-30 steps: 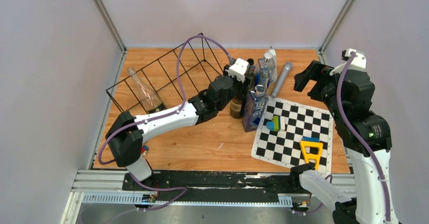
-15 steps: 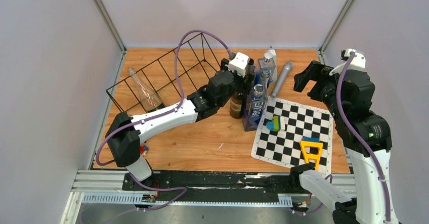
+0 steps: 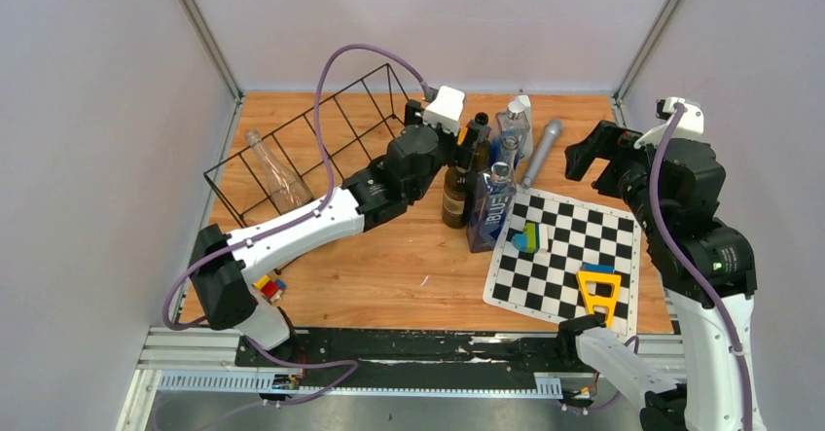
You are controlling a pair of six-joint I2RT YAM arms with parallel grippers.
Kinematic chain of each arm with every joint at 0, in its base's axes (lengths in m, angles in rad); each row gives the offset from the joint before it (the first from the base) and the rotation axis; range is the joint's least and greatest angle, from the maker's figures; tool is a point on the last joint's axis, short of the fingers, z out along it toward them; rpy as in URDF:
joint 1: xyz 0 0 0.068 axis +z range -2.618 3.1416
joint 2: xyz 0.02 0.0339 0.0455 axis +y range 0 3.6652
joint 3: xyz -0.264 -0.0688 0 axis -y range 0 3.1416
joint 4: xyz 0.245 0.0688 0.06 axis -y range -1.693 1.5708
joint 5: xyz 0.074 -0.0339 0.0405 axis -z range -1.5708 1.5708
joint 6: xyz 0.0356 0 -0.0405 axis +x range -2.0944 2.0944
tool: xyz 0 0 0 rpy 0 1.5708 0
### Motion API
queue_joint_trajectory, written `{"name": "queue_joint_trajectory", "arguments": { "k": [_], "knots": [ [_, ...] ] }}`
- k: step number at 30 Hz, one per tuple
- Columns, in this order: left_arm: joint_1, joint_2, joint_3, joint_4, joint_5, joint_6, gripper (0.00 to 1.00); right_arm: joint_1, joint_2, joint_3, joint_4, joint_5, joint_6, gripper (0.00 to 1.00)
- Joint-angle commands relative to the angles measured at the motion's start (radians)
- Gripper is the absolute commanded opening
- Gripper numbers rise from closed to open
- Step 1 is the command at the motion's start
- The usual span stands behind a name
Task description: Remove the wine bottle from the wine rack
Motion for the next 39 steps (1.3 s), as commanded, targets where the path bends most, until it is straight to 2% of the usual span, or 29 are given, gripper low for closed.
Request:
{"name": "queue_joint_trajectory", "arguments": {
  "k": [1,7,10,15,18,23,28,39],
  "knots": [
    [0.016,-0.093,0.07,-0.087,-0.089,-0.002,0.91,-0.005,-0.019,0.0,0.021,-0.034,-0.032,0.95],
    [0.126,-0.198,0.038,-0.357,-0.138,-0.129,0.93,-0.005,-0.032,-0.01,0.023,-0.047,-0.04,0.95],
    [0.177,-0.27,-0.017,-0.428,-0.198,-0.163,0.95,-0.005,-0.036,-0.02,0.025,-0.052,-0.043,0.95],
    [0.378,-0.433,-0.125,-0.562,-0.155,-0.301,0.95,-0.005,-0.039,-0.031,0.029,-0.063,-0.041,0.95],
    [0.508,-0.496,-0.16,-0.601,-0.116,-0.328,0.95,-0.005,-0.039,-0.03,0.031,-0.069,-0.043,0.95],
    [0.674,-0.509,-0.173,-0.681,-0.045,-0.354,0.95,-0.005,-0.04,-0.03,0.032,-0.077,-0.047,0.95],
    [0.848,-0.486,-0.196,-0.686,0.031,-0.384,0.93,-0.005,-0.047,-0.035,0.028,-0.083,-0.051,0.95],
    [1.05,-0.364,-0.241,-0.552,0.214,-0.388,0.79,-0.005,-0.051,-0.034,0.023,-0.084,-0.067,0.95]
  ]
}}
